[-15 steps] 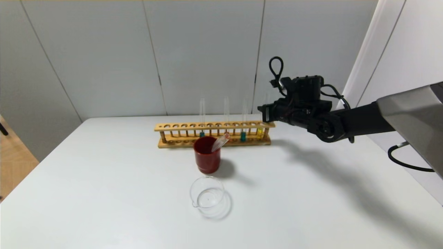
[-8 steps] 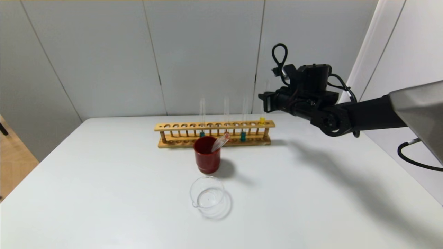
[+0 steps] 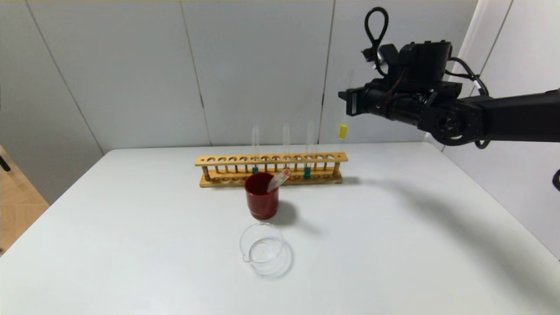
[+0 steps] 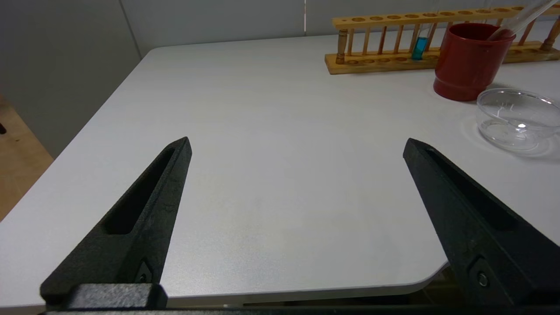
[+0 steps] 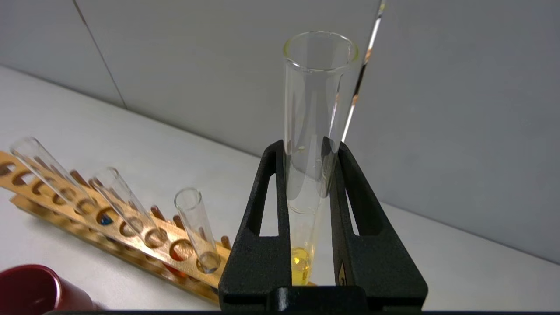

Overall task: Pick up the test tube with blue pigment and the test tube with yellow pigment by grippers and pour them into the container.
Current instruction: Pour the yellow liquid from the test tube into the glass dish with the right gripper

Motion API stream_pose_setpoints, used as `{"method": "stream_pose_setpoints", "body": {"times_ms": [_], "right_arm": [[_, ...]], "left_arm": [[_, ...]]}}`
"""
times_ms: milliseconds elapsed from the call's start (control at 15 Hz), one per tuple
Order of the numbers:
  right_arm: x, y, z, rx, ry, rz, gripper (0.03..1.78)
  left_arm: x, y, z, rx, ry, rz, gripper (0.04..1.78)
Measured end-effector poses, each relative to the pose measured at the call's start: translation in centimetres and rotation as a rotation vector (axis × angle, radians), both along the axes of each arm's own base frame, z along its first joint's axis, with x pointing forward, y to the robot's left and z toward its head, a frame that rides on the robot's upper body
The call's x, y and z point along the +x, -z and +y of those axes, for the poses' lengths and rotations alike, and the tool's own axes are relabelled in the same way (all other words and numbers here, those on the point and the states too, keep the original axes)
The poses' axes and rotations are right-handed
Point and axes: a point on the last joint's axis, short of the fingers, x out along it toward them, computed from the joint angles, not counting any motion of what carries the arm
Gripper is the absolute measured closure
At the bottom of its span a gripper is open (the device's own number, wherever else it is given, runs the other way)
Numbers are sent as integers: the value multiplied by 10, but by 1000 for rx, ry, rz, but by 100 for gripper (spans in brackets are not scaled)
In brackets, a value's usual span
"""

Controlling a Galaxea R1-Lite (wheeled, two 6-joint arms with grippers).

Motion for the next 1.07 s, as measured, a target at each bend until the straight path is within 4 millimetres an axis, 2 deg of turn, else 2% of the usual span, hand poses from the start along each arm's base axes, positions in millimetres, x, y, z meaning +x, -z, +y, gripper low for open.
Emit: {"method": "stream_pose_setpoints", "body": {"times_ms": [267,667,867,1067], "right_arm": [[-23,-34,-8,0,8,-35,153],[-57,-67,-19,-2,38,-52,153],[-71,-74,-22,6,69,-69,153],[-83,-68,-26,-8,77,-43,153]], "left_arm": [[0,0,0,0,0,0,11],[0,0,0,0,0,0,11],[0,0,0,0,0,0,11],[0,0,0,0,0,0,11]]}}
